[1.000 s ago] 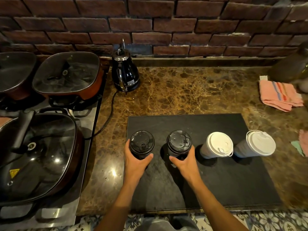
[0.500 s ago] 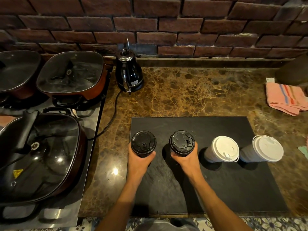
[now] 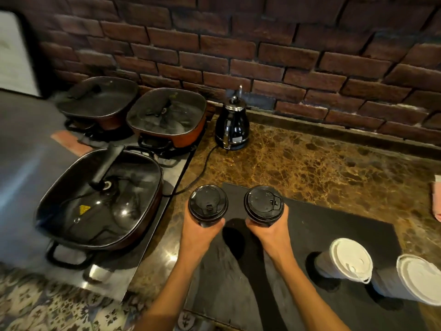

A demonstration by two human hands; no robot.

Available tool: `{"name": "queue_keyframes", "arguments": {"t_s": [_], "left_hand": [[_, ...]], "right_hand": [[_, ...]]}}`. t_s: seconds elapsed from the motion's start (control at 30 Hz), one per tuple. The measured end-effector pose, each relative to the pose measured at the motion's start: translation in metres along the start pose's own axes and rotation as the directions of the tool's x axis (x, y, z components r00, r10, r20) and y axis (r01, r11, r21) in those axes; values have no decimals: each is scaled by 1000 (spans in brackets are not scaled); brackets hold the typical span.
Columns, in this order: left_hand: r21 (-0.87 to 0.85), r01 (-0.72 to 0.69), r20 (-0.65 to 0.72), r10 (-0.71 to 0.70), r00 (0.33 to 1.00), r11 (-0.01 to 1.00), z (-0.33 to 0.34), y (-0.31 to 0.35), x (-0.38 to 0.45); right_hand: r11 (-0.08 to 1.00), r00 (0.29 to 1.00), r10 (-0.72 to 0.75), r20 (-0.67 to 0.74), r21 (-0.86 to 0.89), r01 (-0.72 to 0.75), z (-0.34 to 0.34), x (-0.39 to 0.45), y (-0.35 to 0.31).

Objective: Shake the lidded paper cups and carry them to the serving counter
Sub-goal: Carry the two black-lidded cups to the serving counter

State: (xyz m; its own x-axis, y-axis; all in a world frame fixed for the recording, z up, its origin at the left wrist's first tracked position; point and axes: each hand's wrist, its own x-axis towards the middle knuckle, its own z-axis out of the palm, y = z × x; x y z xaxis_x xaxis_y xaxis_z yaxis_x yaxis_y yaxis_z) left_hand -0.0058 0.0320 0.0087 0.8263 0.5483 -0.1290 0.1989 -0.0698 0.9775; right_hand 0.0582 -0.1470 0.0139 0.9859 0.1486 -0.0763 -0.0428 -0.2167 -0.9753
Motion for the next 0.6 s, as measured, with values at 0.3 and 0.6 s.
{"name": "queue_keyframes", "arguments": {"t_s": [0.3, 0.6], "left_hand": [[-17, -33, -442, 22, 897, 999, -60, 26, -89], [-57, -6, -774, -40, 632, 998, -123, 30, -225]], "right_hand": [[989, 898, -151, 413, 58, 140, 41, -17, -41], [972, 656, -234, 717, 168, 162, 93, -110, -68]]}}
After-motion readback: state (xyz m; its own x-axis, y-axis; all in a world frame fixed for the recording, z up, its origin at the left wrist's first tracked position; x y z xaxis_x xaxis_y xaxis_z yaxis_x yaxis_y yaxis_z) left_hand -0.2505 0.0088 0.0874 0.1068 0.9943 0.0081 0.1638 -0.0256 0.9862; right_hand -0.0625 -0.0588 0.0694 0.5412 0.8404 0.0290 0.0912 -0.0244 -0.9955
